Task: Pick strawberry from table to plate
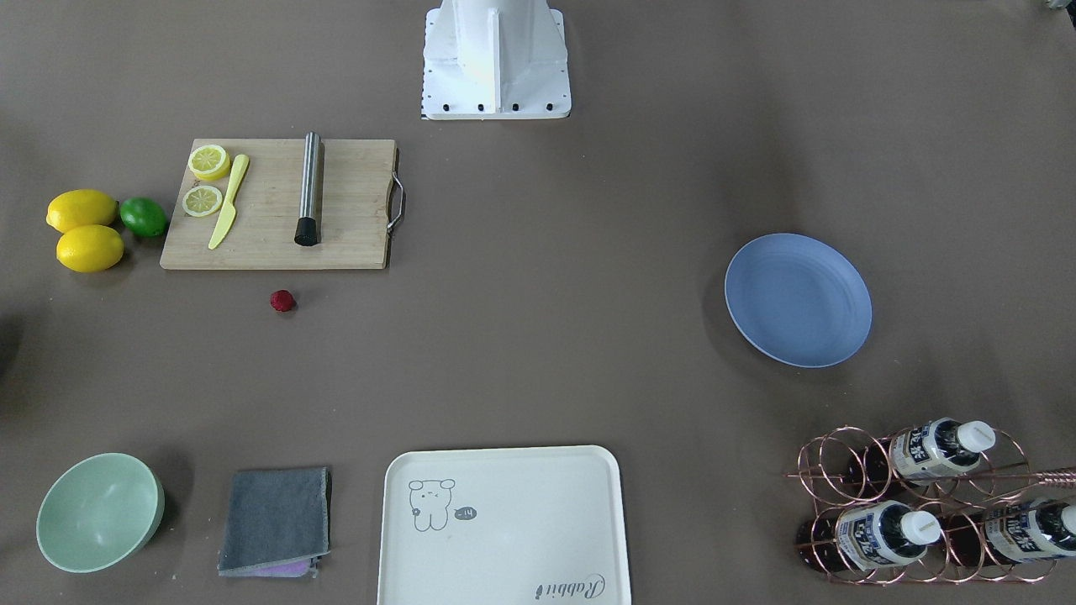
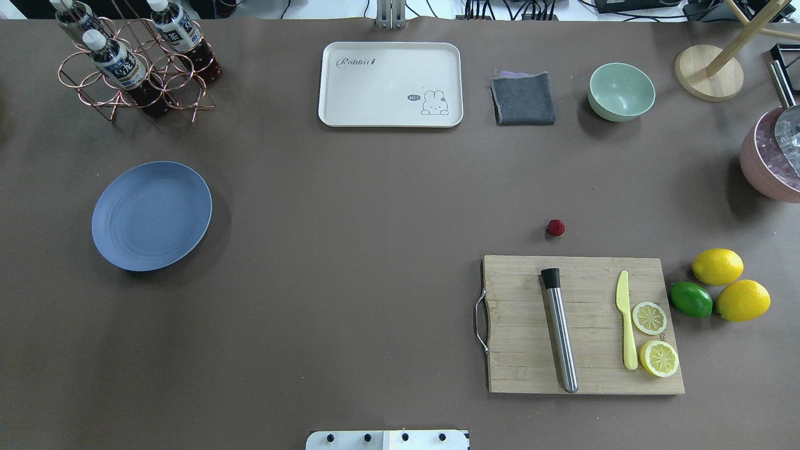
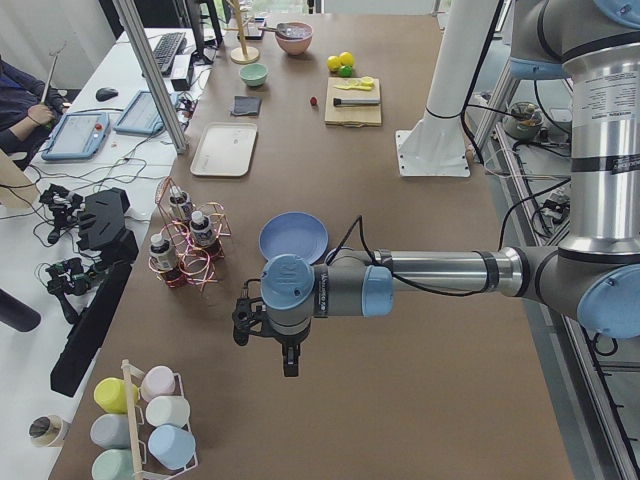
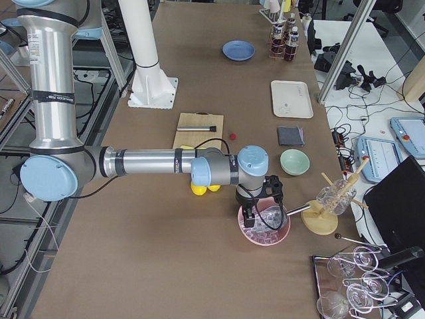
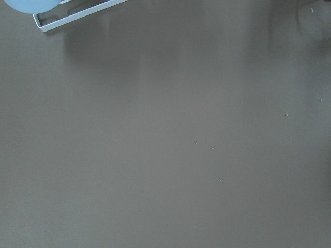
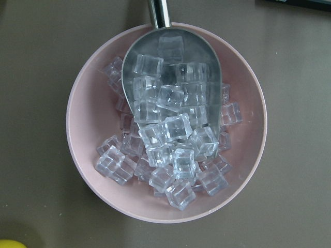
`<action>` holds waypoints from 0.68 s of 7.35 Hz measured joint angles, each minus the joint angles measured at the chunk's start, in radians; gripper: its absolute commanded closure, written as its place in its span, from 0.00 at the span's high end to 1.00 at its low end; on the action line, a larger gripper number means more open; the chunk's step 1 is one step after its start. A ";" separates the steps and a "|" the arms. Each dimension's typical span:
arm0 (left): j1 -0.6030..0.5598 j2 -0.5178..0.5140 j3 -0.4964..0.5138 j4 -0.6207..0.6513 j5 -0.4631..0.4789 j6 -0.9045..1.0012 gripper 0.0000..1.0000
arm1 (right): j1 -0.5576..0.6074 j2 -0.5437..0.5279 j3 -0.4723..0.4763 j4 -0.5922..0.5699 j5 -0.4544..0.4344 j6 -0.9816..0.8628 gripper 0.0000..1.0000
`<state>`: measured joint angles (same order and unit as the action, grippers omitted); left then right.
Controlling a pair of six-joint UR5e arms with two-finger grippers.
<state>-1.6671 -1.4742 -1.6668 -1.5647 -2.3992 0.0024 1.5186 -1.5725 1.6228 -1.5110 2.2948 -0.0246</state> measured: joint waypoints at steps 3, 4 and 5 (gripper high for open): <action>0.001 -0.006 0.001 0.000 0.000 0.000 0.98 | 0.000 -0.002 -0.001 0.000 0.001 0.003 1.00; 0.001 -0.011 -0.001 -0.002 -0.001 -0.001 0.98 | 0.000 -0.002 -0.003 0.000 0.002 0.006 1.00; 0.001 -0.013 -0.004 -0.010 -0.002 -0.003 0.98 | 0.000 -0.004 -0.006 -0.001 0.003 0.010 1.00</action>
<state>-1.6659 -1.4869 -1.6710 -1.5745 -2.4008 -0.0007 1.5186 -1.5761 1.6163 -1.5120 2.2976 -0.0145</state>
